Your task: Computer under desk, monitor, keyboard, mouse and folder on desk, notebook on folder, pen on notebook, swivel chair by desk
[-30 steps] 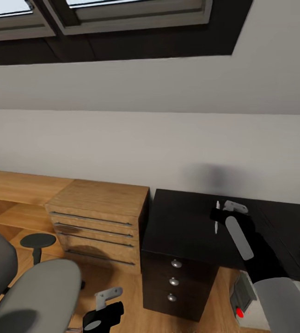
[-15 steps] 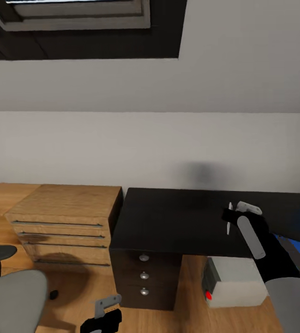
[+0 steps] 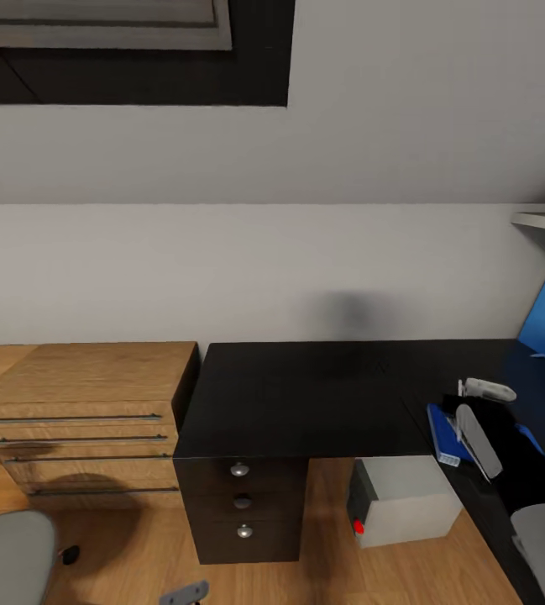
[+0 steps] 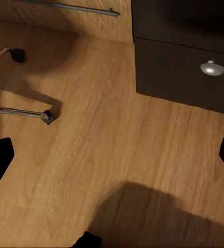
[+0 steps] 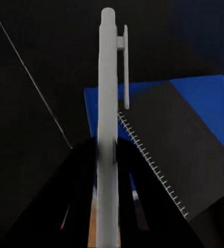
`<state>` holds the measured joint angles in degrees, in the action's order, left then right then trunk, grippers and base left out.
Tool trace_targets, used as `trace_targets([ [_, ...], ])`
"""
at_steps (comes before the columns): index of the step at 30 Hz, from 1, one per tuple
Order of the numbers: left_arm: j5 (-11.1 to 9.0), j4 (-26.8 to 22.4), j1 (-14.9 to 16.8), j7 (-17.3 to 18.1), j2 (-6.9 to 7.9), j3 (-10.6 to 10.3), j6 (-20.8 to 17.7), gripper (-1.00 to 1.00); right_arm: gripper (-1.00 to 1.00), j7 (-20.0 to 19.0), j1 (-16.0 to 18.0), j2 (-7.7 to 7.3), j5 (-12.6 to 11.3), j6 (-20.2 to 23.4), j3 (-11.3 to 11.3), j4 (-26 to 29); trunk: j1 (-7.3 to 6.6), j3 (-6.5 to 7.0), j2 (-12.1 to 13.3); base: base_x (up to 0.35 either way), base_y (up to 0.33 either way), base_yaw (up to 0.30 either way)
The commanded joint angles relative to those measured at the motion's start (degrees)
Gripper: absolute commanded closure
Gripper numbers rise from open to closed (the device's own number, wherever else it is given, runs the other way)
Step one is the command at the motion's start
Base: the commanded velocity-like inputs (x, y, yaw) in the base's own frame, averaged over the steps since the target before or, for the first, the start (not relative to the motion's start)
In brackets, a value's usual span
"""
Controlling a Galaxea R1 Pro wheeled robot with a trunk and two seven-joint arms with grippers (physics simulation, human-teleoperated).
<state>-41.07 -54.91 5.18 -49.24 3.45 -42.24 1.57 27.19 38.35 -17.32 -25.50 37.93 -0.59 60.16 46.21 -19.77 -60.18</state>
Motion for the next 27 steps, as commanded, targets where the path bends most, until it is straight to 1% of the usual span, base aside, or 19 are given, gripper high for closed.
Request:
trace_targets([
  [1, -0.42, 0.01, 0.09, -0.37, 0.07, -0.35, 0.21, -1.00, 1.00, -0.46, 0.17, -0.38, 0.19, -0.34, 0.02, -1.30, 0.00, -0.07, -0.05, 0.000, 0.000, -0.006],
  [2, -0.42, 0.16, 0.09, -0.39, 0.07, -0.46, 0.33, -1.00, 1.00, -5.69, 1.80, -2.37, 2.25, -1.70, -0.10, -7.24, 0.00, -0.07, -0.05, 0.000, 0.000, -0.003],
  [3, -0.41, 0.22, 0.09, -0.42, 0.07, -0.50, 0.37, -1.00, 1.00, -7.17, 2.45, -2.92, 2.54, -2.14, -0.12, -8.89, 0.00, -0.07, -0.05, 0.000, 0.000, -0.002],
  [4, -0.41, 0.26, 0.09, -0.45, 0.07, -0.52, 0.40, -1.00, 1.00, -9.88, 3.88, -3.88, 2.99, -3.25, -0.15, -12.27, 0.00, -0.07, -0.05, 0.000, 0.000, -0.001],
  [5, -0.39, 0.29, 0.09, -0.42, 0.07, -0.54, 0.43, -1.00, 1.00, -12.65, 6.10, -5.00, 3.38, -5.21, -0.17, -17.34, 0.00, -0.07, -0.05, 0.000, 0.000, 0.000],
  [7, -0.35, 0.31, 0.09, -0.31, 0.05, -0.57, 0.44, -1.00, 1.00, -14.49, 8.88, -6.01, 3.69, -8.05, -0.19, -24.26, 0.00, -0.07, -0.05, 0.000, 0.000, 0.000],
  [8, -0.36, 0.31, 0.09, -0.30, 0.04, -0.59, 0.45, -1.00, 1.00, -14.74, 9.52, -6.23, 3.75, -8.87, -0.19, -25.99, 0.00, -0.07, -0.05, 0.000, 0.000, 0.000],
  [10, -0.48, 0.32, 0.09, -0.21, 0.01, -0.59, 0.43, -1.00, 1.00, -15.36, 11.76, -7.17, 3.87, -12.75, -0.19, -32.68, 0.00, -0.07, -0.05, 0.000, 0.000, 0.000],
  [15, -0.68, 0.73, 0.09, -0.33, 0.06, -0.50, 0.47, -1.00, 1.00, -15.91, 14.43, -8.06, 4.00, -17.02, -0.10, -39.49, 0.00, -0.07, -0.05, 0.000, -0.047, 0.000],
  [19, -0.60, 1.06, 0.09, -0.54, 0.07, -0.55, 0.53, -1.00, 1.00, -16.01, 14.74, -8.09, 3.99, -17.45, -0.02, -40.45, 0.00, -0.07, -0.05, 0.000, -0.262, 0.000],
  [27, -0.47, 1.12, 0.09, -0.59, 0.07, -0.56, 0.54, -1.00, 1.00, -16.01, 14.81, -8.04, 4.07, -17.53, 0.27, -40.97, 0.00, -0.07, -0.05, 0.005, -0.037, 0.000],
])
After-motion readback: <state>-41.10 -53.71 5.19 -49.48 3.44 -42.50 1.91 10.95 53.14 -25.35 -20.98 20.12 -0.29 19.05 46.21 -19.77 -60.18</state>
